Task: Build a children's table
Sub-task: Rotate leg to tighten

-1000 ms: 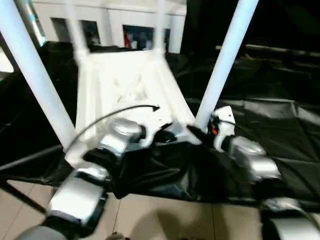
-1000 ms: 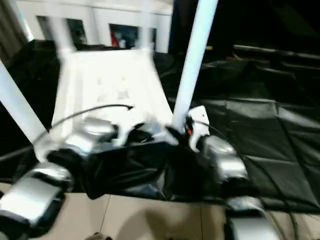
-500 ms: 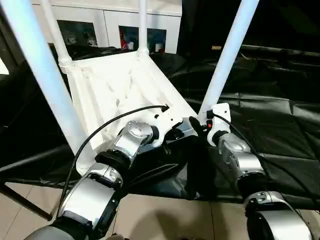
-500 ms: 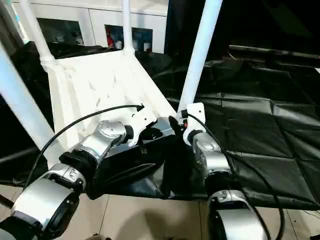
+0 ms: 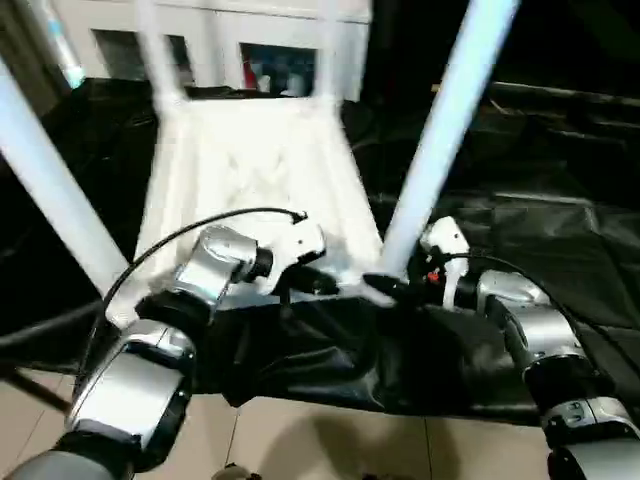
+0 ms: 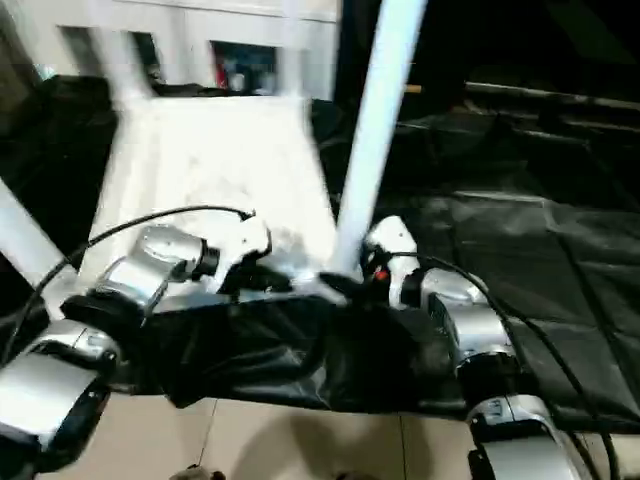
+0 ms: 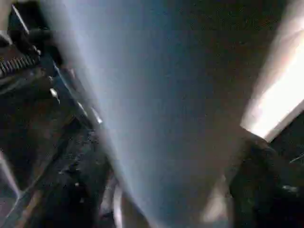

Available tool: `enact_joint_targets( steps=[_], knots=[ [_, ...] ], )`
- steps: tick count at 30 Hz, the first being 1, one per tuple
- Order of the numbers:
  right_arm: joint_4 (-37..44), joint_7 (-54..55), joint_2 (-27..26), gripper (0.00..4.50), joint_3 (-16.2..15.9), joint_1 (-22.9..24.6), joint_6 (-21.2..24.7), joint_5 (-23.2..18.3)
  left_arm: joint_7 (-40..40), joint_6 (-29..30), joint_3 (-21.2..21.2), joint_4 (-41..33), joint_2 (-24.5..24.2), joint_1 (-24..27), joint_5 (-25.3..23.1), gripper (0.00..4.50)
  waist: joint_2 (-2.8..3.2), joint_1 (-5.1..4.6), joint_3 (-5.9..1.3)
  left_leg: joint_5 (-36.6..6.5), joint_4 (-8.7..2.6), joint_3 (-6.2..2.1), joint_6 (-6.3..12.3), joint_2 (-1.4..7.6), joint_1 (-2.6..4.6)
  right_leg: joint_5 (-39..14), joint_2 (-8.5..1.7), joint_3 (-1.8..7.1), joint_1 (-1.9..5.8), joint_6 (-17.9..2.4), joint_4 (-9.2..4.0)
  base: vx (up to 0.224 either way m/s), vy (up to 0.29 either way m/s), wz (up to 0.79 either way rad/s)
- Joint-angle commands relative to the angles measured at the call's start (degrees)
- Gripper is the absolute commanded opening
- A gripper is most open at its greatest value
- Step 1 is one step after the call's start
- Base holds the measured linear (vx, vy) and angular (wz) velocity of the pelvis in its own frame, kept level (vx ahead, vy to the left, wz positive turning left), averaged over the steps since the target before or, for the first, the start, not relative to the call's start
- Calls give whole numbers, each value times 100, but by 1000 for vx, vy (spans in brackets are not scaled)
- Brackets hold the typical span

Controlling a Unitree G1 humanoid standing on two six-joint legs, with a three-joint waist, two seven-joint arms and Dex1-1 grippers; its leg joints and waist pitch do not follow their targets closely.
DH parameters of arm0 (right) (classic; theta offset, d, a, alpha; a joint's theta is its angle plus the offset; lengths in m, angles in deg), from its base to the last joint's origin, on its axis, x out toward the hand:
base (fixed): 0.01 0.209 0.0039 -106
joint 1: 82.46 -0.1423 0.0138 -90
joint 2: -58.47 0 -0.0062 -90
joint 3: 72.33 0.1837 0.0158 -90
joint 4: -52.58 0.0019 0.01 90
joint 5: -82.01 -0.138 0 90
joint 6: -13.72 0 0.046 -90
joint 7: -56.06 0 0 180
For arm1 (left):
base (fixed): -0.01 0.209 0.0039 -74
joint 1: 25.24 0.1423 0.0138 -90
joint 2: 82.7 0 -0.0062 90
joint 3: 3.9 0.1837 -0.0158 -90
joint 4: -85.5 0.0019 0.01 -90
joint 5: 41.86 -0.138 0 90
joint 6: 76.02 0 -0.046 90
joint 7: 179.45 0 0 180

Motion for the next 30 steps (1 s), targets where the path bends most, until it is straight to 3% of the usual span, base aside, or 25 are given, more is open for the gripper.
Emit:
enact_joint_targets(
  steps=[1, 8, 15, 19, 21, 24, 26, 27, 29, 30],
  knots=[
    [179, -161, 75, 349, 21, 54, 101, -108, 272, 120, 292, 87, 50, 204, -115, 0, -9, 19, -326, -952, -333, -13, 510, 173, 103, -147, -239, 134, 276, -1733, -204, 0, 0, 0],
    [332, -378, 104, 290, -119, 163, 251, -141, 346, 193, 274, -45, -4, 261, -83, 0, -34, 74, -329, -920, -335, -19, 395, 161, 97, -312, -250, 140, 281, -1597, -209, 0, 0, 0],
    [472, -472, 122, 243, -193, 284, 353, -131, 273, 234, 265, -121, -10, 312, -88, 0, -43, 83, -336, -793, -323, -20, 455, 152, 89, -216, -243, 137, 287, -1571, -195, 0, 0, 0],
    [589, -223, -10, 227, -191, 478, 426, -163, -190, 238, 164, -56, 121, 297, -90, 0, -53, 84, -325, -890, -329, -17, 430, 156, 95, -415, -253, 145, 272, -1516, -224, 0, 0, 0],
    [556, 24, -108, 220, -142, 515, 419, -135, -451, 219, 114, -18, 197, 275, -104, 0, -55, 91, -308, -1033, -346, -23, 375, 157, 105, -653, -253, 145, 255, -1461, -256, 0, 0, 0],
    [120, 1213, -519, 209, 115, 421, 390, 51, -1530, 257, -34, 235, 551, 129, -191, 0, -57, 32, -267, -1536, -392, -45, 134, 143, 137, -1584, -273, 161, 199, -1243, -372, 0, 0, 0],
    [-223, 2205, -850, 206, 298, 321, 414, 187, -2161, 384, -93, 341, 894, 64, -215, 0, -65, -35, -233, -1957, -440, -99, -120, 126, 151, -2497, -284, 145, 167, -927, -461, -28, 3, -2],
    [-399, 2812, -1043, 202, 435, 228, 520, 216, -2470, 467, -121, 383, 1101, 28, -214, 0, -44, -57, -231, -2059, -448, -113, -183, 128, 171, -2687, -286, 145, 149, -866, -470, -56, 6, -5],
    [-589, 3506, -1269, 201, 604, 114, 679, 221, -2761, 522, -119, 419, 1340, -4, -223, 0, -69, -127, -236, -2292, -461, -152, -224, 104, 173, -3103, -282, 113, 152, -653, -536, -58, 12, -6],
    [-720, 3926, -1418, 201, 663, 22, 739, 257, -2903, 507, -73, 432, 1508, -12, -254, 0, -24, -178, -232, -2385, -462, -174, -184, 87, 165, -3290, -282, 104, 133, -523, -588, -54, 14, -6]
  ],
)
